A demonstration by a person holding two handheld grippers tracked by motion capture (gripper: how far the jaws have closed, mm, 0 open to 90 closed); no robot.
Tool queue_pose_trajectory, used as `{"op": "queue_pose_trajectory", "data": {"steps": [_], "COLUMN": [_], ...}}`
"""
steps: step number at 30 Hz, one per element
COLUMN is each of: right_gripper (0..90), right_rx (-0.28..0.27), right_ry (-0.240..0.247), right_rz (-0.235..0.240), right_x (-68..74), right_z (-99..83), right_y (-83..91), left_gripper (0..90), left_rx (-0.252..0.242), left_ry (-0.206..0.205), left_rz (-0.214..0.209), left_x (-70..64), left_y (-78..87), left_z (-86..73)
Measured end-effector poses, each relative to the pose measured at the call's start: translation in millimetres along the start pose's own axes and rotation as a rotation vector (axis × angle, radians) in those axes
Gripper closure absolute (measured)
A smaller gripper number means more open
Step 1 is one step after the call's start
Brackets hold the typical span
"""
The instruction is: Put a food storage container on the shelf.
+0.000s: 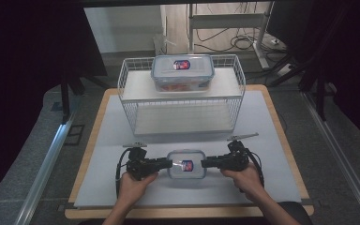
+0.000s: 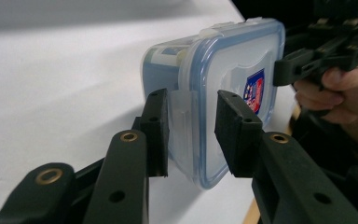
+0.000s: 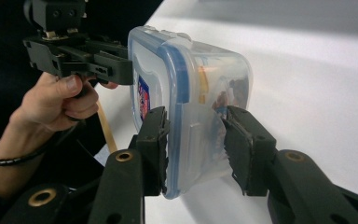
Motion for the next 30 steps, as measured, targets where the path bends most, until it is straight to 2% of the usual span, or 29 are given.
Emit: {"op": "queue_pose_trajectory", "data": {"steps": [3,7,10,12,14,17,20,25,30], "right_gripper": [59.5,59.5,59.8,59.7,59.7,59.3,58.9,59.0,58.7], "right_rx": [0.014,0.018,0.012,0.01,0.013,0.018,0.022,0.021,0.025], "right_ry": [-0.006,-0.028,-0.021,-0.02,-0.018,-0.024,-0.033,-0.035,-0.038], "right_rz": [-0.014,0.005,0.014,0.02,0.018,0.013,0.011,0.013,0.01], "right_x": [-6.6,-11.1,-10.7,-9.0,-9.5,-12.8,-15.6,-16.8,-17.5], "right_z": [-1.8,-0.9,0.1,0.7,0.5,-0.8,-1.2,-0.3,-0.4], "right_y": [-3.2,-3.6,-4.0,-3.9,-3.8,-4.2,-4.7,-5.2,-5.5], "left_gripper": [66.0,63.5,54.2,47.7,49.6,57.3,62.5,59.5,55.6], "left_rx": [0.009,0.02,0.041,0.038,0.031,0.009,-0.002,0.002,0.006], "left_ry": [0.004,-0.027,-0.05,-0.051,-0.031,0.007,0.03,0.011,0.001], "left_rz": [-0.005,-0.005,0.001,0.003,-0.016,-0.068,-0.091,-0.068,-0.065], "left_x": [2.6,4.2,5.5,5.9,6.7,8.5,9.4,9.0,11.4], "left_y": [-3.7,-7.5,-13.3,-15.4,-14.1,-10.9,-10.1,-11.8,-12.8], "left_z": [-2.1,-1.8,-4.9,-5.7,-5.0,-5.3,-6.0,-5.6,-5.8]}}
Point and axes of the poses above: each handheld gripper's, and its own axes: y roughly backward along the jaws, z roughly out of its top, x roughly to its left, the point moved 9 cm from there along -y, roughly forward along the jaws, and after that the axes turned 11 degrees about -y, right-handed, at the moved point
